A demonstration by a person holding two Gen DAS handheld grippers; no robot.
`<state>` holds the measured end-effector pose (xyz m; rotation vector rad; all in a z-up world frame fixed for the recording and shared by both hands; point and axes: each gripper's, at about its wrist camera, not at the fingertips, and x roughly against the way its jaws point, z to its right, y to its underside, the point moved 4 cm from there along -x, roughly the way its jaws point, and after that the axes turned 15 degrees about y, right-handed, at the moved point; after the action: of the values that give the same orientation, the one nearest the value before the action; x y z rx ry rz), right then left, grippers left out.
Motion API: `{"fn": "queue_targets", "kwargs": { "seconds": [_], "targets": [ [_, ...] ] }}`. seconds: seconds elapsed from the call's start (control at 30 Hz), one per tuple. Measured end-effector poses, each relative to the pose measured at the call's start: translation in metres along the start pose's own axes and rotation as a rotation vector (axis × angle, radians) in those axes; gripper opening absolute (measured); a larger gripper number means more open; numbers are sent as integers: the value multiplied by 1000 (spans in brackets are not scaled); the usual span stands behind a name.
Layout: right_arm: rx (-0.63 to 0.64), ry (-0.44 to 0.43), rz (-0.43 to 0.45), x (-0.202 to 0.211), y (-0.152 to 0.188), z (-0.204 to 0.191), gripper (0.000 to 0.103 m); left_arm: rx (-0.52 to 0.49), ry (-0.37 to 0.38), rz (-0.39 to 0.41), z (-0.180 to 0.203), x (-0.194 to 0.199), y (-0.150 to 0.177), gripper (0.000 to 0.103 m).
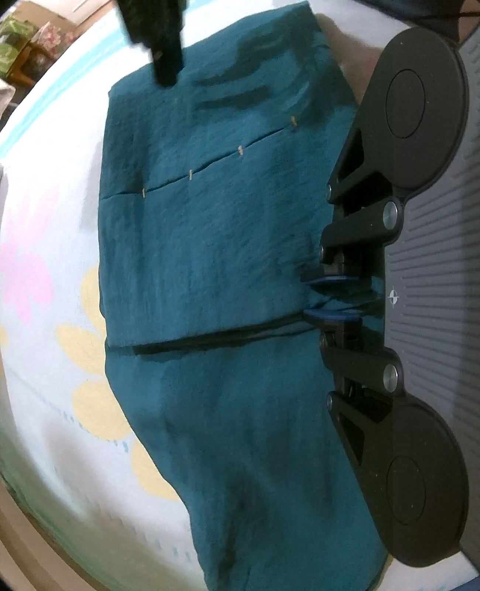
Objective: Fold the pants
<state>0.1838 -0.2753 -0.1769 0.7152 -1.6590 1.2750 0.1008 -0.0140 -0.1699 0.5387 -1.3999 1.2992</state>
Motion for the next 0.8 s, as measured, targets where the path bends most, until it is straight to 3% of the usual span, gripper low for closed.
{"fn": "queue_targets", "kwargs": {
  "seconds": [0.17,0.23,0.43,0.8],
  "targets": [
    [12,63,-10,-42,-18,-18,29,8,10,3,-2,-1,-1,15],
    [-5,78,-3,-50,-21,-17,17,8,16,4,-3,0,0,15],
    [-48,65,-14,-35,-22,11,16,7,9,18,-5,-1,3,15],
    [-12,59,16,-30,-14,11,15,-8,-50,42,6,0,10,14]
  ]
}}
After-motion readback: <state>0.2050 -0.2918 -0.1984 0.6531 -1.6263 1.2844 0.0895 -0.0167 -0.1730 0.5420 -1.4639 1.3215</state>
